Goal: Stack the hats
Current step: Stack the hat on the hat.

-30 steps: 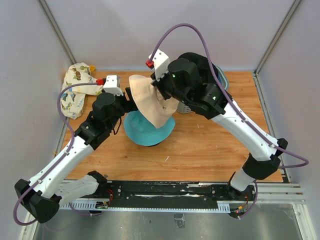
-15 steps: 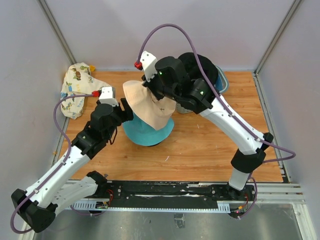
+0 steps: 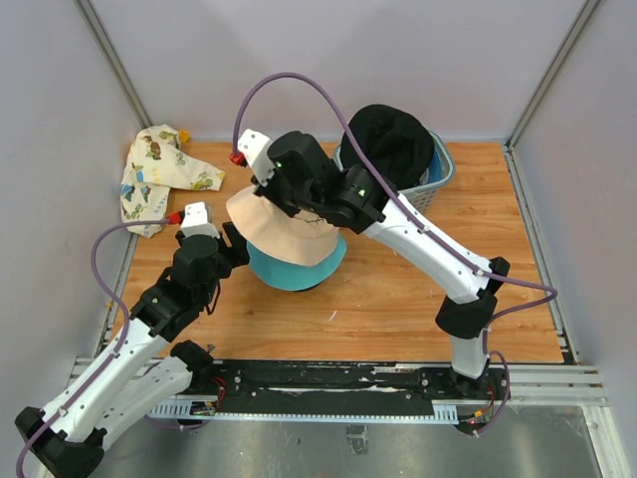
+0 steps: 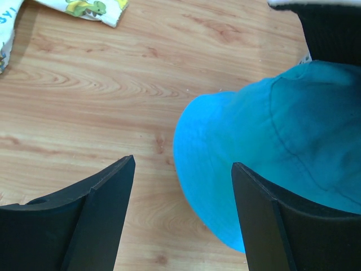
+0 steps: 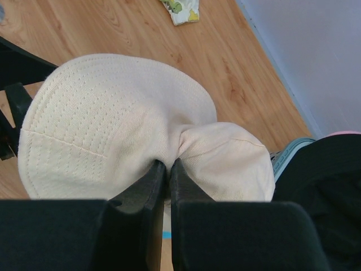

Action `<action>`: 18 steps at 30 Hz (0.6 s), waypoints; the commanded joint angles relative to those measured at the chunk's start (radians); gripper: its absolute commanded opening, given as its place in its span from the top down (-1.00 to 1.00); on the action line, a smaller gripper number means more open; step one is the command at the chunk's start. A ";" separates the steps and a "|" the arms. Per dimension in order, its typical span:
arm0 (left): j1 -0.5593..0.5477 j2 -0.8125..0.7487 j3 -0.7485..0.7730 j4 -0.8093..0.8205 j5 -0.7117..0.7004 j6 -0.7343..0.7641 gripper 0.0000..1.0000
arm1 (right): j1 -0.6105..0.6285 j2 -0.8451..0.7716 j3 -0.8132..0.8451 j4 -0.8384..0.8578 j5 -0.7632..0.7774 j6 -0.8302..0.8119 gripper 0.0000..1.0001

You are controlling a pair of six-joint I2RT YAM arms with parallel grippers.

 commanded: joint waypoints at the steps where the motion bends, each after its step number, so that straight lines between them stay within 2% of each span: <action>1: 0.006 -0.083 -0.035 -0.040 -0.059 -0.055 -0.46 | 0.023 0.018 0.000 -0.008 0.002 -0.015 0.99; 6: 0.006 -0.137 -0.070 -0.068 -0.063 -0.079 -0.44 | 0.025 0.011 -0.077 0.035 -0.013 -0.004 0.99; 18: 0.005 -0.166 -0.047 -0.131 -0.071 -0.186 -0.50 | 0.025 0.027 -0.150 0.082 -0.051 0.001 0.96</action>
